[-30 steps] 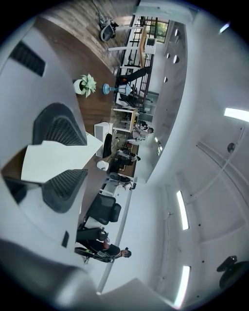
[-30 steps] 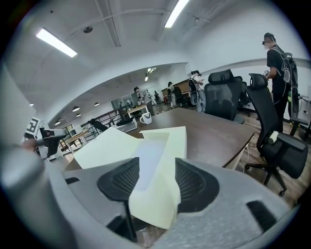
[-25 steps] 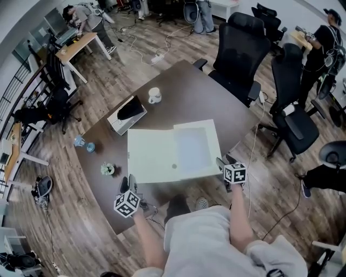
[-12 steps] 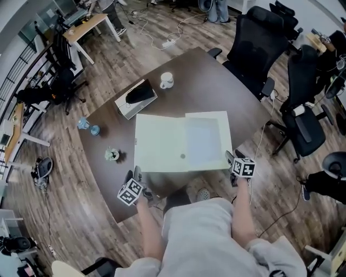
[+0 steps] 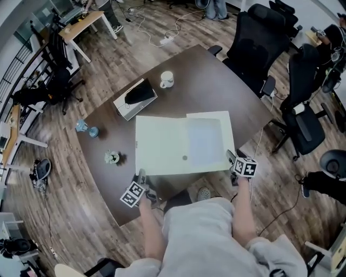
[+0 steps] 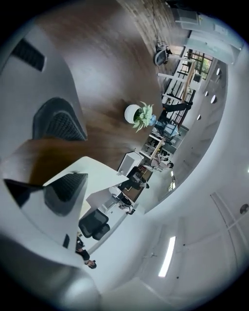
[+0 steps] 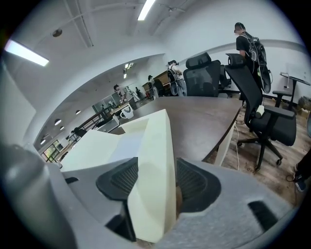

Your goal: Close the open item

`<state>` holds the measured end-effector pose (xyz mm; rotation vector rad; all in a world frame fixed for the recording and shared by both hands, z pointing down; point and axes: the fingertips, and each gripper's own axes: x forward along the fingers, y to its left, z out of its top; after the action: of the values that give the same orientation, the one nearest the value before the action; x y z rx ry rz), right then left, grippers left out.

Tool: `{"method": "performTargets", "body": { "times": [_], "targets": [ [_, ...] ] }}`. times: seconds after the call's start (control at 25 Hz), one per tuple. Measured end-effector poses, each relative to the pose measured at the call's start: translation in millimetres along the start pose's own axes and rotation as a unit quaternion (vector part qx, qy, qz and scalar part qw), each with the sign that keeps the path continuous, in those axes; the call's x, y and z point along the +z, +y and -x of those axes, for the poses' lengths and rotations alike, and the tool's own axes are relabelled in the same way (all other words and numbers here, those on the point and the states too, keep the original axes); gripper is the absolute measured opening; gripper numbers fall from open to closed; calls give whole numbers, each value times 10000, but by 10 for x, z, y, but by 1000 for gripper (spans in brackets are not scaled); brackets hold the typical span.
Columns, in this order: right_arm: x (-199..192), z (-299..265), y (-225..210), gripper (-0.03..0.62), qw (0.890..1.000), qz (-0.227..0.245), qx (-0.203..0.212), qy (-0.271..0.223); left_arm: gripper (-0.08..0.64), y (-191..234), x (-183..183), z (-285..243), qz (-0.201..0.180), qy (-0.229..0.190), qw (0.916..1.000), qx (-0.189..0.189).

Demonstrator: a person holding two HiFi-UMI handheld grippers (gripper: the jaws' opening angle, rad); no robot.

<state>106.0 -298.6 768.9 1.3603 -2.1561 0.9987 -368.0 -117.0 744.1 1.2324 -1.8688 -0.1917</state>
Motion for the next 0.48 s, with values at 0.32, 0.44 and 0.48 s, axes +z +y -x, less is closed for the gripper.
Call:
{"method": "performTargets", "body": {
  "times": [0.32,0.44,0.48],
  "targets": [
    [30,7,61,208,10000,60,34,8,158,-225,-126,-140,374,-34,9971,-662],
    [12,2,73,209,9999,6,96,-27,93,-322,-134,-187,348,-142,9967,-724],
    [6,2,89,211,9999,7,128,-22,53,-341,-117,-182,355,-214,9964,-741]
  ]
}}
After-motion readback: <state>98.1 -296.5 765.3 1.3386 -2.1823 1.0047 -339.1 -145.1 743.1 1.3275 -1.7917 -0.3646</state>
